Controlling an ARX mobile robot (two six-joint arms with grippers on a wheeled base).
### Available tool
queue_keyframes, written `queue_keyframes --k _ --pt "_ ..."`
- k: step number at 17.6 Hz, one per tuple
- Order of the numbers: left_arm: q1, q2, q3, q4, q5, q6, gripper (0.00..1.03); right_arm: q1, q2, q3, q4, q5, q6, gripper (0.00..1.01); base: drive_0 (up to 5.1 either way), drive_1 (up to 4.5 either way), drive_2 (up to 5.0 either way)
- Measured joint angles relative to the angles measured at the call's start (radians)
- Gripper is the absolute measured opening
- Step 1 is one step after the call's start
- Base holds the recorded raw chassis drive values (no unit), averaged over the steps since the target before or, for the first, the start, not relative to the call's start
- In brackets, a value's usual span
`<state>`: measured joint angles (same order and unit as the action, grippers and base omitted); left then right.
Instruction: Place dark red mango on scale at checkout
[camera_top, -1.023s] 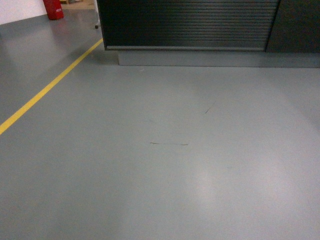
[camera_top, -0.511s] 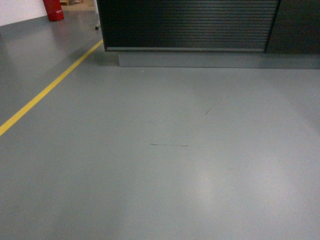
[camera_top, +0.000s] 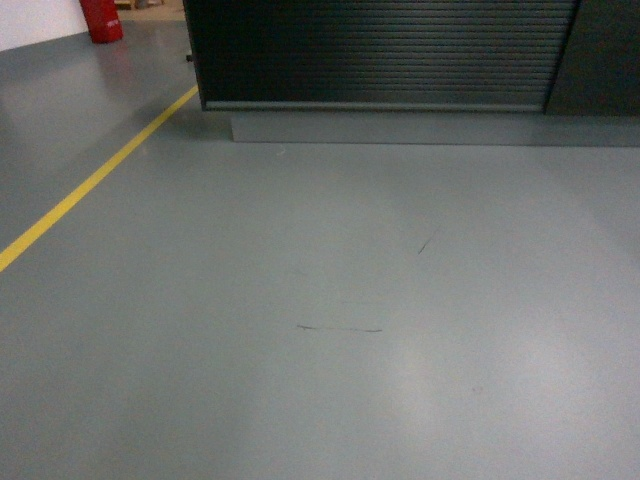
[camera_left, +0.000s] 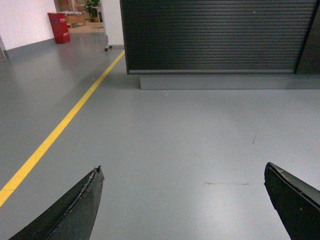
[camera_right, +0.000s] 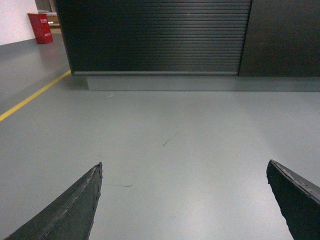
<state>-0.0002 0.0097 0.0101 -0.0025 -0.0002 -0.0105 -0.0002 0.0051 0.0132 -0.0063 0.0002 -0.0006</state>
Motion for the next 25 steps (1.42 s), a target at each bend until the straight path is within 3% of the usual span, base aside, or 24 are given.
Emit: queue_keyframes --k 25 --pt "0.0 0.0 0.0 -0.001 0.0 0.0 0.98 0.0 0.0 0.0 0.006 0.0 0.0 0.98 0.0 4.36 -4.3"
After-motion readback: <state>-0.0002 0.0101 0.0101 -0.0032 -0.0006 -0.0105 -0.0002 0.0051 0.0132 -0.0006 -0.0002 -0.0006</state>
